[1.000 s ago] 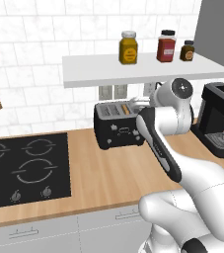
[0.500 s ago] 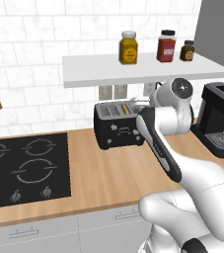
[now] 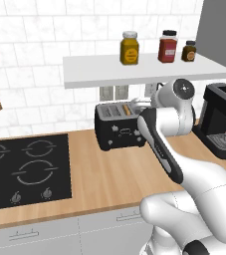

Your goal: Start the toaster. Once the lever pops up, take the bread to the plate on the dining counter.

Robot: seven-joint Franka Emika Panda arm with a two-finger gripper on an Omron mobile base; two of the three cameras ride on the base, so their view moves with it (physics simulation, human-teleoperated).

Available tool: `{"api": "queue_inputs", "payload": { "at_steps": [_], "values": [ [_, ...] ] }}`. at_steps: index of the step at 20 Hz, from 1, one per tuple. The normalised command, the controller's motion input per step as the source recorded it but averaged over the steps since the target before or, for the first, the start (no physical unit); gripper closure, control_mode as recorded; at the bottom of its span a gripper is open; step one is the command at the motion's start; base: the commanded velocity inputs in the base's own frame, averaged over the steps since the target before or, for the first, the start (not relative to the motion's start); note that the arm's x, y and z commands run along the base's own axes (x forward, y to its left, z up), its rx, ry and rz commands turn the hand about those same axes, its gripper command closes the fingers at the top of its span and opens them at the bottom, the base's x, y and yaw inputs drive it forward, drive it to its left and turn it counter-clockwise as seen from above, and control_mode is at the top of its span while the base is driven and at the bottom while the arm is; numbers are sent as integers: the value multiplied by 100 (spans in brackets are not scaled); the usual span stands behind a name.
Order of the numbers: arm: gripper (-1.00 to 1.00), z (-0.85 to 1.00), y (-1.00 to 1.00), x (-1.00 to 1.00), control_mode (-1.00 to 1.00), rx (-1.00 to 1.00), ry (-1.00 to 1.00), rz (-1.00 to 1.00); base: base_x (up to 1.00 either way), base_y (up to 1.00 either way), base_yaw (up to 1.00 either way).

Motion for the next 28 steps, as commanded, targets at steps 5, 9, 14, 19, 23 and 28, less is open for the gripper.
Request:
{"api": "queue_inputs", "payload": {
  "at_steps": [5,9,14,19,23,28],
  "values": [
    [-100,0,0,0,-100,0,0,0,0,0,0],
    [-100,0,0,0,-100,0,0,0,0,0,0],
    [-100,0,0,0,-100,0,0,0,0,0,0],
    [-100,0,0,0,-100,0,0,0,0,0,0],
    [-100,0,0,0,-100,0,0,0,0,0,0],
    [-100,0,0,0,-100,0,0,0,0,0,0]
  ]
}}
